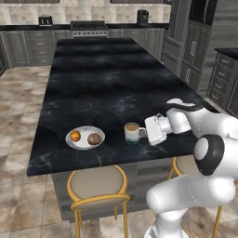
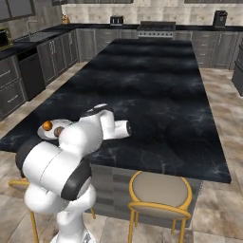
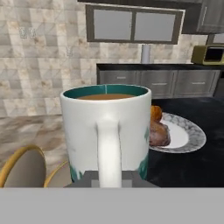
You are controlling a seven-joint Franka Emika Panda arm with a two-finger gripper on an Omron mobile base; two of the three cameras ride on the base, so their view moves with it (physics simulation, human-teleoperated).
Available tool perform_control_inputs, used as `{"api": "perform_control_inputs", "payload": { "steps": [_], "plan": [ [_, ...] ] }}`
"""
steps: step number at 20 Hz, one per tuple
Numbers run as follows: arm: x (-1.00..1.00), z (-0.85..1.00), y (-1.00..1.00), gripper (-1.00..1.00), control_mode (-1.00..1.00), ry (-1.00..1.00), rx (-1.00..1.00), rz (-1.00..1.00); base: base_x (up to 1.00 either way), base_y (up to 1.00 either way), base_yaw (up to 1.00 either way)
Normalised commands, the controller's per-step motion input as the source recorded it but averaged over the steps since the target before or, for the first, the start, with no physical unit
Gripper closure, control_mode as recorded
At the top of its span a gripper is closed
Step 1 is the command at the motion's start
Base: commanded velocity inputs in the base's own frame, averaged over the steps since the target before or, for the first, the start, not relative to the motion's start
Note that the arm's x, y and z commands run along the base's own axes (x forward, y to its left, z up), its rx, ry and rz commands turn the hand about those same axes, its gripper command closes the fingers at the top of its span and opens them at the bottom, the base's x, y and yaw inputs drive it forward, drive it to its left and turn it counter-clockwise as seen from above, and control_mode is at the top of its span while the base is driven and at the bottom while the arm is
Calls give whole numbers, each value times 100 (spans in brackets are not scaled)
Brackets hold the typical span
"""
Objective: Pick up the brewed coffee from the coffee machine and place it next to the breakfast plate on the dining counter.
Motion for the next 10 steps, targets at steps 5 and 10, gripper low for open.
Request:
{"api": "perform_control_inputs", "payload": {
  "steps": [5,10],
  "plan": [
    [45,-27,24,100,-100,0,-3,0,0,0,0],
    [21,-40,43,100,-100,0,0,-1,0,0,0]
  ]
}}
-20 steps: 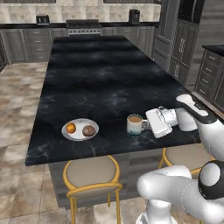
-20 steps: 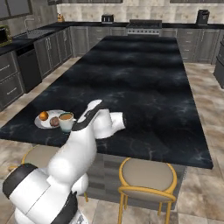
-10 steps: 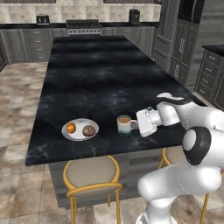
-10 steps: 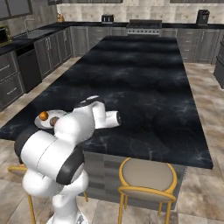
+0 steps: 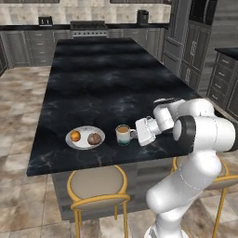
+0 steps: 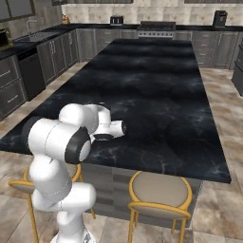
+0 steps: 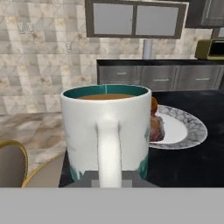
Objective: Pick up the brewed coffee from the coffee machine and place it next to the breakfast plate on the dining counter.
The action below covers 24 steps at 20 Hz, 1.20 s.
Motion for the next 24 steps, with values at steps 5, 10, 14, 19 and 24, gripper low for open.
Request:
{"api": "perform_control_inputs", "payload": {
  "steps": [5,10,14,19,24],
  "plan": [
    [33,-44,2,100,-100,0,0,0,0,0,0],
    [31,-33,0,100,-100,-2,0,0,0,0,0],
    [17,-13,0,100,-100,-3,0,0,0,0,0],
    [12,-32,6,100,-100,-2,0,0,0,0,0],
    [21,-40,10,100,-100,-3,0,0,0,0,0]
  ]
}}
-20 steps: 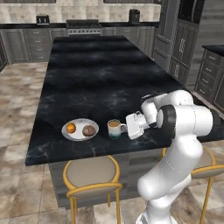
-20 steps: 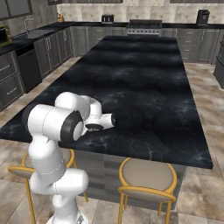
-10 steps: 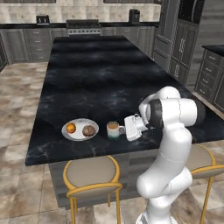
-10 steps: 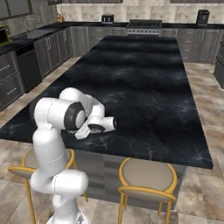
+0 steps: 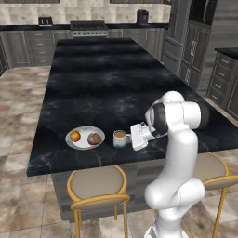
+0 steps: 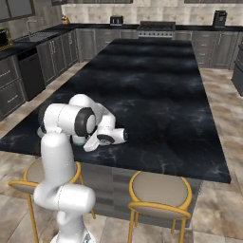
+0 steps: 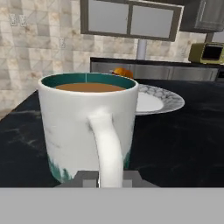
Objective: Pick up the brewed coffee from the coffee machine and place it next to the breakfast plate on the dining counter.
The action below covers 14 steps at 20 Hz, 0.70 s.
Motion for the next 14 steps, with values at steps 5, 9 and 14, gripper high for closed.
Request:
{"api": "perform_control_inputs", "payload": {
  "steps": [5,9,14],
  "plan": [
    [6,-35,6,-100,-100,-1,0,0,0,0,0],
    [-12,4,0,-100,-100,-3,0,0,0,0,0],
    [-20,3,0,-100,-100,0,0,0,0,0,0]
  ]
}}
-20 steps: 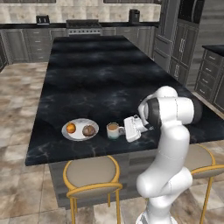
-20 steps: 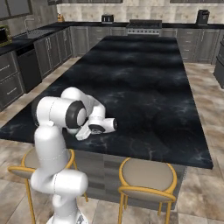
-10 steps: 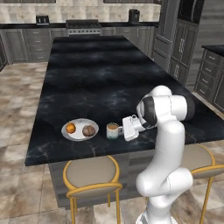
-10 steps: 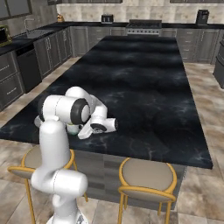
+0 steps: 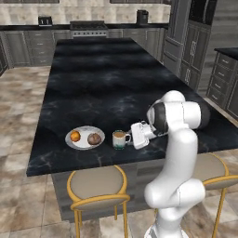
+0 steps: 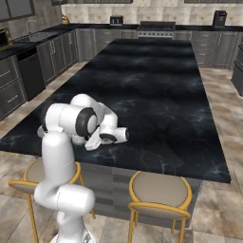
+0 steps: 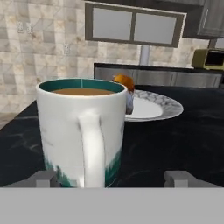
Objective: Pick up the brewed coffee from the coffee machine and place it next to the breakfast plate on the dining counter.
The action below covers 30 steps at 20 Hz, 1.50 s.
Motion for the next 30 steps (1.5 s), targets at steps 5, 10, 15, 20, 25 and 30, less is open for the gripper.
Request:
{"api": "perform_control_inputs", "payload": {
  "steps": [5,10,15,20,25,30],
  "plan": [
    [-38,41,0,-100,-100,-9,0,0,0,0,0],
    [-36,82,0,-100,-100,-3,0,0,0,0,0],
    [-47,75,-2,-100,-100,5,0,0,0,0,0],
    [-47,56,-5,-100,-100,10,0,0,0,0,0],
    [-41,47,-3,-100,-100,2,-1,0,0,0,0],
    [-42,53,-2,-100,-100,0,-2,0,0,0,0]
  ]
}}
